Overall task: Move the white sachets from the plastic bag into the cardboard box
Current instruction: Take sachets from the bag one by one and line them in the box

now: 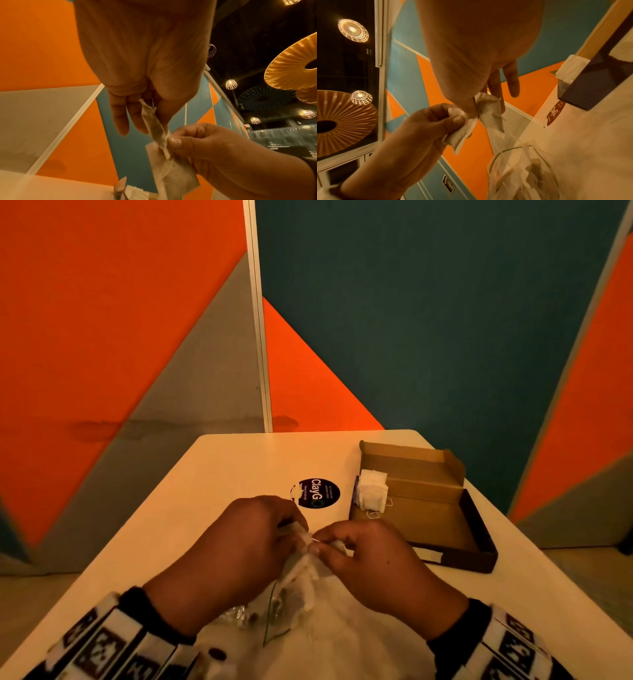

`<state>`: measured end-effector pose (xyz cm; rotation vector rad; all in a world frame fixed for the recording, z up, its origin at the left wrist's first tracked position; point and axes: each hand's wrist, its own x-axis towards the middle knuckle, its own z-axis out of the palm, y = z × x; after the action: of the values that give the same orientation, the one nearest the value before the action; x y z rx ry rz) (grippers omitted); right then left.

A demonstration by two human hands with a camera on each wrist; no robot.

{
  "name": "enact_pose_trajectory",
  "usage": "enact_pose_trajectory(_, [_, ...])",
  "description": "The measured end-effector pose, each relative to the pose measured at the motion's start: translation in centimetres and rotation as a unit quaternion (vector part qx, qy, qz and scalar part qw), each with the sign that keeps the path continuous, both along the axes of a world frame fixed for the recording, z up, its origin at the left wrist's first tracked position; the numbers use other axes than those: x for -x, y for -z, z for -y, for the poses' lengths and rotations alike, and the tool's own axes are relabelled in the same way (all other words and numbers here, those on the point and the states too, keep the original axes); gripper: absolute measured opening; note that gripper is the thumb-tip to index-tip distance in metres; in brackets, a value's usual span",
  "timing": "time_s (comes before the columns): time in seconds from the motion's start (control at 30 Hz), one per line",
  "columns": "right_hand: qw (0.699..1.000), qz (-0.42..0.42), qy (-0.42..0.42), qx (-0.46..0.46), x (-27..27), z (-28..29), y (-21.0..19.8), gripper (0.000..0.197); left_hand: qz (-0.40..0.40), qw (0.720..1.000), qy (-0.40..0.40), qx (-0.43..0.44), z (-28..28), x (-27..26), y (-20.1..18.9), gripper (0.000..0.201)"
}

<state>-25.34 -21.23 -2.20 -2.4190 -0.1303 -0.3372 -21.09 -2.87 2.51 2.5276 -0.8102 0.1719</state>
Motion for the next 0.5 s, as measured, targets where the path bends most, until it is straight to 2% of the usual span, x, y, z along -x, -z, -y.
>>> enact_pose_trajectory(0.1, [1.000,-0.006,0.018,0.002,0.1,1.5,0.0,0.022,0.001,1.000,-0.007,-0.025,-1.3,-0.6,-0.6,0.015])
enact_pose_trajectory(0.27, [0.997,-0.041,0.052,-0.035,0.0,4.6,-0.4,0.016,-0.020,0.998,-0.053,0.005,-4.3,-1.8,-1.2,0.023])
enact_pose_trajectory(0.37, [0.994,-0.071,0.086,0.011,-0.3,5.7,-0.5,0.018,-0.012,0.997,-0.073,0.003,-5.0,-2.2,-1.4,0.024])
enact_pose_trajectory(0.43, [0.993,-0.069,0.091,0.006,-0.3,5.6,-0.7,0.022,0.006,0.997,-0.069,-0.016,-4.5,-1.9,-1.5,0.023])
enact_pose_trajectory(0.5, [0.997,-0.050,0.057,-0.018,0.0,4.4,-1.1,0.030,0.021,0.998,-0.038,-0.042,-3.2,-1.2,-1.5,0.017])
